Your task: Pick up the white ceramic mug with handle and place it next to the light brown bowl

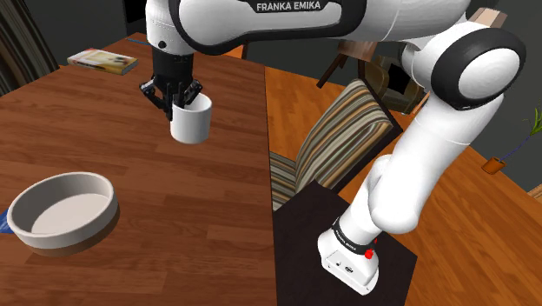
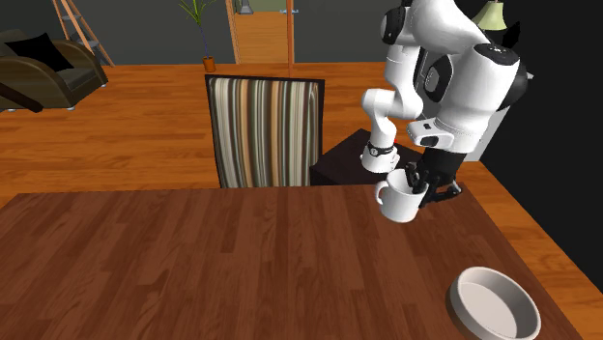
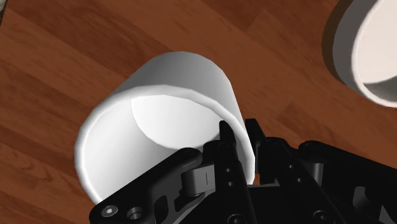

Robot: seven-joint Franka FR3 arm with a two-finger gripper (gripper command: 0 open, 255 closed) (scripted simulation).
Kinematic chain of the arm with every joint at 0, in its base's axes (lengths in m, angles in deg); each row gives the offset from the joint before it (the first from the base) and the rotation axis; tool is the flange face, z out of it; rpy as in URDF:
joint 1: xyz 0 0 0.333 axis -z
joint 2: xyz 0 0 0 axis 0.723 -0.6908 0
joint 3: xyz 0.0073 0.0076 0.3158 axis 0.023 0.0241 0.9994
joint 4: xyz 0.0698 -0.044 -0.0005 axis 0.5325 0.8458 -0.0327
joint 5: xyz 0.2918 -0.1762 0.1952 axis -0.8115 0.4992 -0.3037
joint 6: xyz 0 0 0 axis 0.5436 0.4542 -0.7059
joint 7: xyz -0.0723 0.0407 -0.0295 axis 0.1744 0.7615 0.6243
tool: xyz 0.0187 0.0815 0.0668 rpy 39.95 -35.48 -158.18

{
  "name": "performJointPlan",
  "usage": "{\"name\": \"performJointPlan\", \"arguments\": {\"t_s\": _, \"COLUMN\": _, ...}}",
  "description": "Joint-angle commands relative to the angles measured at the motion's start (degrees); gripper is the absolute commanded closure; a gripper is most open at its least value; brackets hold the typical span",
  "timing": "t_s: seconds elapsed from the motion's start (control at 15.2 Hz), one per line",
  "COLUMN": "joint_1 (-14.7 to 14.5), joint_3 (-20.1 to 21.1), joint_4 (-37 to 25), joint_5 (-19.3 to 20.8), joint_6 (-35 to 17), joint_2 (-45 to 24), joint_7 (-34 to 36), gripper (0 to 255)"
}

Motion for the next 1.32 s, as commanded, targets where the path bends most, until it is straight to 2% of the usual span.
{"name": "performJointPlan", "arguments": {"t_s": 0.0, "joint_1": -1.3, "joint_3": 1.2, "joint_4": 0.3, "joint_5": 0.1, "joint_6": 0.2, "joint_2": 0.3, "joint_7": 2.7, "gripper": 255}}
{"name": "performJointPlan", "arguments": {"t_s": 0.13, "joint_1": -2.6, "joint_3": 2.4, "joint_4": 0.1, "joint_5": 0.4, "joint_6": 0.5, "joint_2": 0.2, "joint_7": 5.1, "gripper": 255}}
{"name": "performJointPlan", "arguments": {"t_s": 1.25, "joint_1": -2.7, "joint_3": 2.3, "joint_4": 10.0, "joint_5": 2.1, "joint_6": -11.9, "joint_2": -2.6, "joint_7": 7.1, "gripper": 255}}
